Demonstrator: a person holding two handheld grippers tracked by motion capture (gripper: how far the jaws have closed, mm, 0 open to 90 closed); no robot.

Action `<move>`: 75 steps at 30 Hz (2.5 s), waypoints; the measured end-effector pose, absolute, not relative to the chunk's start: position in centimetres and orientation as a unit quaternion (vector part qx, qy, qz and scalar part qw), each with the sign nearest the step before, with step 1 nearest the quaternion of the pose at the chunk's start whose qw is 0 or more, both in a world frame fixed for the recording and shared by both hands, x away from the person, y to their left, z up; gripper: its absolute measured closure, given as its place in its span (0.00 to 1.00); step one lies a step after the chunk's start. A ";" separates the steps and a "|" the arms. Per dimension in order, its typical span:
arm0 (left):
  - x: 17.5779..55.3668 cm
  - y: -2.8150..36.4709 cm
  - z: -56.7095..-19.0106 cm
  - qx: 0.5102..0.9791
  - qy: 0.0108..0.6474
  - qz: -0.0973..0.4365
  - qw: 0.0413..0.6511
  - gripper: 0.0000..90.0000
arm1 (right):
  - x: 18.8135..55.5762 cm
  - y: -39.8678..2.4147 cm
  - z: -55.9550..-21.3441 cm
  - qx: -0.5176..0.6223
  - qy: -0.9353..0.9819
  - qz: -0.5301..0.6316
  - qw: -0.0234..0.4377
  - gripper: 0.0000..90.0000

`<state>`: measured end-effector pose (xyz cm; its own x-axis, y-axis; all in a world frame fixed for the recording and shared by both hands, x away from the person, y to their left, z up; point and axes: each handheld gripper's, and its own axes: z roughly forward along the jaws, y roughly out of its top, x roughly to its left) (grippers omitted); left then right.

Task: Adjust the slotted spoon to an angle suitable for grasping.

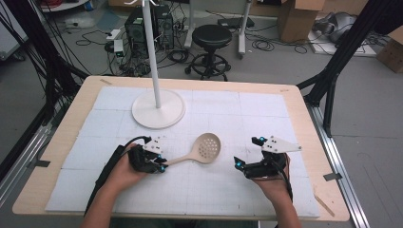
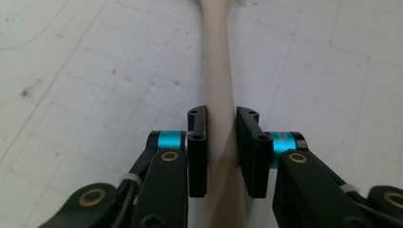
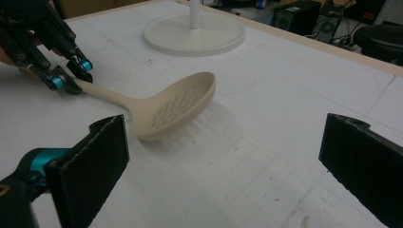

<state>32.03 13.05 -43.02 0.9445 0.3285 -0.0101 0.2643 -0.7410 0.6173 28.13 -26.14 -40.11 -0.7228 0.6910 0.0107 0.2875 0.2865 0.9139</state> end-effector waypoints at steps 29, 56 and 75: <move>30.9 16.5 -43.0 0.926 0.160 0.029 0.341 0.78 | 28.2 -25.9 -40.2 0.315 0.781 0.502 0.195 0.01; 31.0 9.4 -43.1 0.930 0.082 0.010 0.358 0.78 | 28.1 -25.8 -40.0 0.312 0.779 0.510 0.191 0.01; 30.4 13.2 -43.2 0.919 0.131 0.049 0.370 0.55 | 27.9 -25.8 -40.0 0.309 0.780 0.510 0.190 0.01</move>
<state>30.45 13.23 -43.16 0.9610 0.2764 -0.0059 0.2034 -0.6924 0.6923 27.93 -25.75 -39.97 -0.7367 0.6760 0.0176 0.2878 0.2898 0.9128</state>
